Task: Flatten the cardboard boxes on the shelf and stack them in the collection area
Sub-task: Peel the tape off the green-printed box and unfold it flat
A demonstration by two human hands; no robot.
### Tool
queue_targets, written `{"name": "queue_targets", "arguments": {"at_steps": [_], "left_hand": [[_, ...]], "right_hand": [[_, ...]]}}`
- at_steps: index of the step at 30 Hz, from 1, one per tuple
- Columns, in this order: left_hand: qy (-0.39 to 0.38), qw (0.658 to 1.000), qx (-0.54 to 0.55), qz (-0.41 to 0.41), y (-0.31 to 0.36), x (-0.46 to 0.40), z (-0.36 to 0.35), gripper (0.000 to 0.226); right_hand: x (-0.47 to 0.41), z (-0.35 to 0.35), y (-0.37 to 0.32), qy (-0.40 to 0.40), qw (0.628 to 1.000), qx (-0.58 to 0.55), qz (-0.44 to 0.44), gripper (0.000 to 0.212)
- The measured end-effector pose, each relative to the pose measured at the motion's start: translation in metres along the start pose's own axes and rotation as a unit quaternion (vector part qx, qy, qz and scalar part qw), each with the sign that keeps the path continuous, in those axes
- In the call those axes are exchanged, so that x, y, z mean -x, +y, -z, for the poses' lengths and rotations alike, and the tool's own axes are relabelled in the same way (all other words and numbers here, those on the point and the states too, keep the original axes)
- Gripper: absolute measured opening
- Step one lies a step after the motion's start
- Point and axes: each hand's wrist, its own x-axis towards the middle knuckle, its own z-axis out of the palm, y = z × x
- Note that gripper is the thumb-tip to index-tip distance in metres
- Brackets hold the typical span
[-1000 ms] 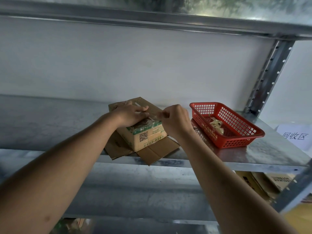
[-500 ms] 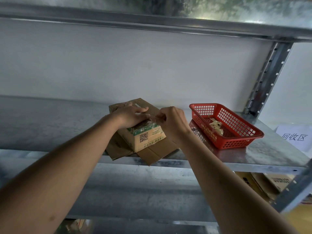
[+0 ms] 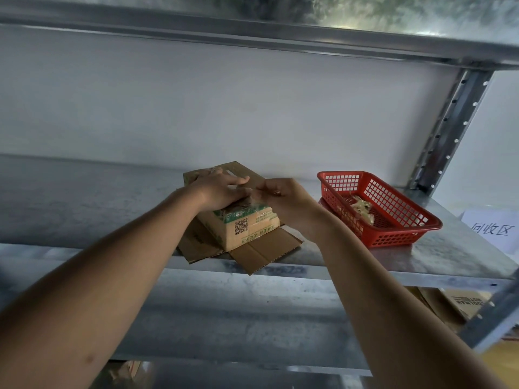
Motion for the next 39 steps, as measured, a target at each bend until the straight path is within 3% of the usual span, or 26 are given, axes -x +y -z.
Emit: {"name": "queue_targets", "arguments": {"at_steps": [2, 4, 9, 12, 14, 20, 23, 27, 32, 36, 39], "left_hand": [[-0.001, 1.0, 0.014, -0.002, 0.0, 0.0, 0.001, 0.055], [-0.002, 1.0, 0.025, 0.007, 0.0, 0.0, 0.0, 0.047], [-0.009, 1.0, 0.026, 0.006, 0.001, 0.005, 0.002, 0.072], [-0.008, 1.0, 0.028, 0.004, 0.0, 0.003, 0.001, 0.067], [-0.005, 1.0, 0.022, 0.002, 0.0, 0.0, -0.001, 0.059], [-0.009, 0.999, 0.038, 0.011, 0.005, 0.004, 0.003, 0.043], [-0.038, 0.999, 0.028, 0.019, 0.003, 0.01, 0.012, 0.044], [-0.059, 0.997, -0.028, 0.034, -0.005, 0.023, 0.027, 0.048], [-0.048, 0.978, -0.191, 0.073, -0.004, 0.039, 0.028, 0.063], [0.037, 0.986, -0.156, -0.037, -0.008, 0.051, 0.025, 0.051], [0.015, 0.994, -0.083, -0.076, -0.012, 0.054, 0.02, 0.049]], "right_hand": [[0.001, -0.004, -0.001, -0.016, 0.998, -0.053, 0.028, 0.023], [-0.002, -0.008, -0.002, 0.017, 0.998, -0.053, 0.039, 0.015], [-0.008, -0.017, 0.006, 0.136, 0.99, -0.002, 0.022, 0.003], [-0.007, -0.021, 0.009, 0.165, 0.984, 0.056, 0.046, 0.014], [-0.006, -0.02, 0.008, 0.162, 0.982, 0.079, 0.055, 0.031], [-0.002, -0.024, 0.0, 0.093, 0.981, 0.163, 0.056, 0.016], [-0.004, -0.026, -0.002, 0.099, 0.98, 0.167, 0.036, 0.033], [-0.012, -0.027, -0.002, 0.099, 0.987, 0.125, -0.029, 0.03], [-0.023, -0.034, -0.011, 0.148, 0.974, 0.156, -0.062, 0.015], [-0.027, -0.04, -0.017, 0.141, 0.969, 0.199, -0.049, 0.021], [-0.026, -0.042, -0.017, 0.133, 0.956, 0.263, -0.009, 0.022]]}}
